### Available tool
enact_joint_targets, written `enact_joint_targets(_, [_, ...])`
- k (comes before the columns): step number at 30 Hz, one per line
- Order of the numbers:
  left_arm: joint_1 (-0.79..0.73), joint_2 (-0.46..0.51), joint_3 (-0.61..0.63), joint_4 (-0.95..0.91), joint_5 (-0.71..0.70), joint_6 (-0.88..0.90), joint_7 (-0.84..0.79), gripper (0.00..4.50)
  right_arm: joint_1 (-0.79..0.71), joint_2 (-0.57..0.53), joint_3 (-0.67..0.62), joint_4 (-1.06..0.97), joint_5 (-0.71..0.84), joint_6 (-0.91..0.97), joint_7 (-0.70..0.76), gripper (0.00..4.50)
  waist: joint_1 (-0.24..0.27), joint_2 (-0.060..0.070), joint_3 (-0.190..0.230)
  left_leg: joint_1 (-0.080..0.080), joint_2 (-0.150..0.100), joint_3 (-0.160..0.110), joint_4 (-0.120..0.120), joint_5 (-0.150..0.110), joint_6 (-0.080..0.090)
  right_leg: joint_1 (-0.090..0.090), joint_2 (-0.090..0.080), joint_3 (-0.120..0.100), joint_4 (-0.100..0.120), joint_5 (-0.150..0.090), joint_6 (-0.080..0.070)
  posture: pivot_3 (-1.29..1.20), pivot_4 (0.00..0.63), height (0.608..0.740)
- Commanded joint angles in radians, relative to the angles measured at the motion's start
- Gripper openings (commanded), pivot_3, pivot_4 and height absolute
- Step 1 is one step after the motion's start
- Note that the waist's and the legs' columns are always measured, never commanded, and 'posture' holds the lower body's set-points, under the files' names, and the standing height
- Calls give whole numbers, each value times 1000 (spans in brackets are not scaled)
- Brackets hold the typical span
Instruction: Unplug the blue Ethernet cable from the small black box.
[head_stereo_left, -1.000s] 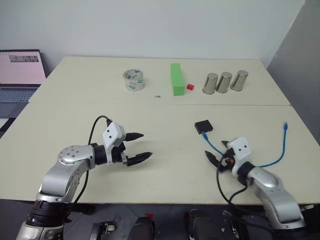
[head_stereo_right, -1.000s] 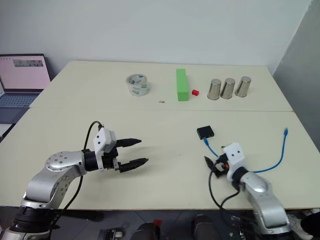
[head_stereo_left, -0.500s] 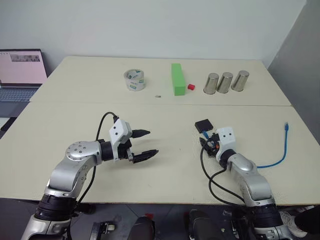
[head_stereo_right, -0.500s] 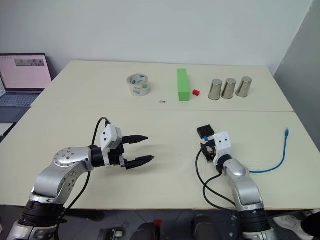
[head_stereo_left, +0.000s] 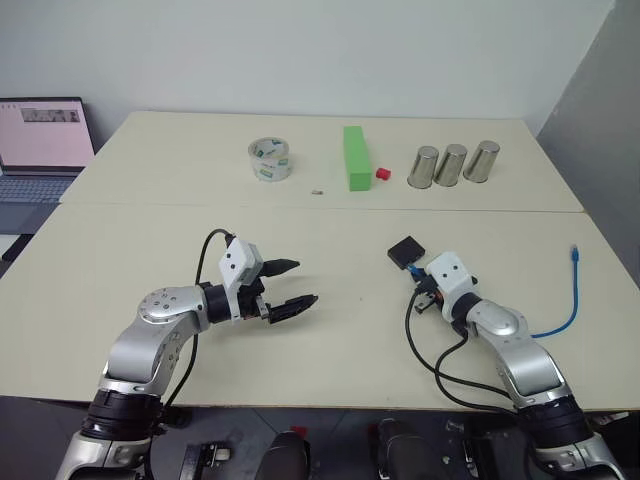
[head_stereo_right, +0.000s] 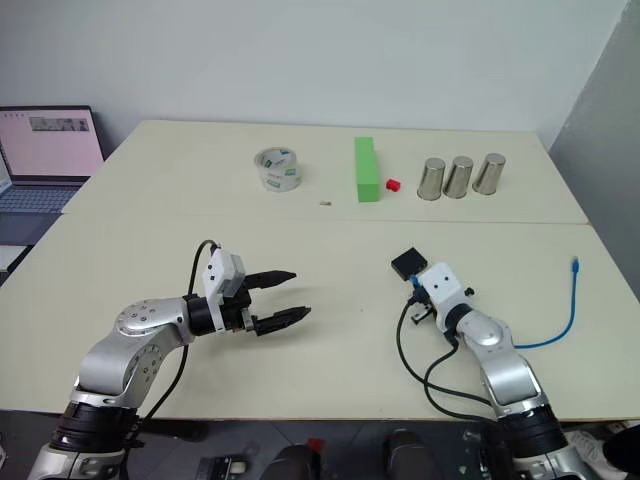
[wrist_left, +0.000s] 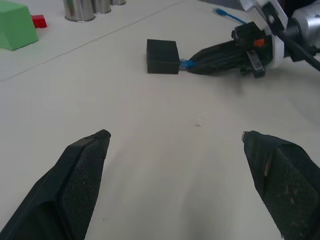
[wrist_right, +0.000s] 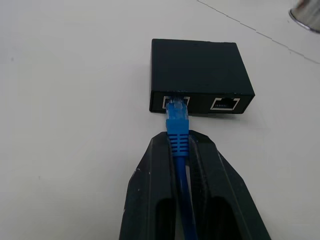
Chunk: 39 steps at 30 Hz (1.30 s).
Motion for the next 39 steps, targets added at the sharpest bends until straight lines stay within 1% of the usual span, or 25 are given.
enact_joint_targets(1, [-38, -23, 87, -33, -232, 220, -5, 4500, -29, -92, 67, 8, -104, -344, 78, 99, -3, 0, 0, 0, 0, 0, 0, 0, 0, 0, 0, 0, 0, 0, 0, 0, 150, 740])
enact_joint_targets(3, [-43, -12, 87, -56, -289, 301, -19, 4500, -51, -143, 104, 38, -158, -546, 98, 99, -9, 0, 0, 0, 0, 0, 0, 0, 0, 0, 0, 0, 0, 0, 0, 0, 150, 740])
enact_joint_targets(5, [-49, 0, 72, -62, -297, 335, -26, 4500, -82, -171, 126, 74, -196, -698, 105, 99, -16, 0, 0, 0, 0, 0, 0, 0, 0, 0, 0, 0, 0, 0, 0, 0, 150, 740])
enact_joint_targets(9, [-76, -8, 65, -50, -313, 370, -27, 4500, -152, -186, 143, 126, -224, -883, 124, 99, -22, 0, 0, 1, 0, 0, 0, 0, 0, 0, 0, 0, 1, 0, 0, 0, 150, 740])
enact_joint_targets(12, [-95, -20, 66, -43, -327, 393, -16, 4500, -190, -178, 149, 132, -216, -955, 149, 99, -21, 0, 0, 1, 0, 0, 0, 0, 0, 0, 0, 0, 1, 0, 0, 0, 150, 740])
enact_joint_targets(17, [-108, -39, 71, -31, -351, 417, -18, 4500, -217, -161, 157, 132, -197, -983, 195, 99, -20, 0, 0, 1, 0, -1, 1, 0, 0, 1, 0, 0, 1, 0, -1, 0, 150, 740])
enact_joint_targets(18, [-109, -42, 69, -30, -353, 420, -18, 4500, -222, -162, 160, 133, -202, -996, 202, 99, -19, 0, 0, 0, 0, -1, 1, 0, 0, 1, 0, 0, 1, 3, -4, 0, 150, 740])
enact_joint_targets(19, [-110, -46, 65, -31, -352, 420, -18, 4500, -224, -158, 161, 128, -196, -995, 210, 99, -19, 0, 0, 0, 0, -1, 1, 0, 0, 1, 0, 0, 1, 3, -5, 0, 150, 740])
enact_joint_targets(20, [-113, -50, 62, -30, -351, 419, -16, 4148, -228, -158, 163, 126, -201, -1003, 215, 99, -19, 0, 0, 0, 0, -1, 0, 0, 0, 1, 0, 0, 1, 3, -5, 0, 150, 740])
enact_joint_targets(21, [-116, -53, 60, -28, -351, 420, -14, 4038, -232, -157, 165, 125, -205, -1008, 221, 99, -19, 0, 0, 0, 0, -1, 1, 0, 0, 1, 0, 0, 1, 3, -5, 0, 150, 740])
enact_joint_targets(24, [-124, -55, 50, -24, -346, 417, -25, 3281, -241, -149, 167, 126, -210, -1007, 229, 99, -18, 0, 0, 0, 0, -1, 1, 0, 0, 1, 0, 0, 1, 3, -5, 0, 150, 740])
enact_joint_targets(25, [-126, -56, 48, -23, -343, 416, -26, 3143, -243, -146, 166, 127, -208, -1004, 231, 99, -18, 0, 0, 1, 0, -1, 1, 0, 0, 1, 0, 0, 1, 3, -5, 0, 150, 740])
enact_joint_targets(31, [-129, -43, 21, -20, -320, 406, -36, 1790, -251, -134, 164, 126, -209, -1000, 238, 99, -18, 0, 0, 1, 0, -1, 1, 0, 0, 1, 0, 0, 1, 3, -5, 0, 150, 740])
enact_joint_targets(32, [-128, -42, 19, -20, -318, 406, -37, 1674, -252, -132, 164, 125, -212, -1002, 237, 99, -18, 0, 0, 1, 0, -1, 1, 0, 0, 1, 0, 0, 1, 3, -5, 0, 150, 740])
enact_joint_targets(36, [-129, -40, 15, -8, -306, 399, -39, 832, -256, -126, 165, 122, -226, -1011, 233, 99, -18, 0, 0, 0, 0, -1, 1, 0, 0, 1, 0, 0, 1, 3, -5, 0, 150, 740])
enact_joint_targets(39, [-138, -41, 15, 8, -294, 395, -40, 778, -267, -134, 180, 127, -231, -1043, 250, 99, -18, 0, 0, 1, 0, -1, 1, 0, 0, 1, 0, 0, 1, 3, -5, 0, 150, 740])
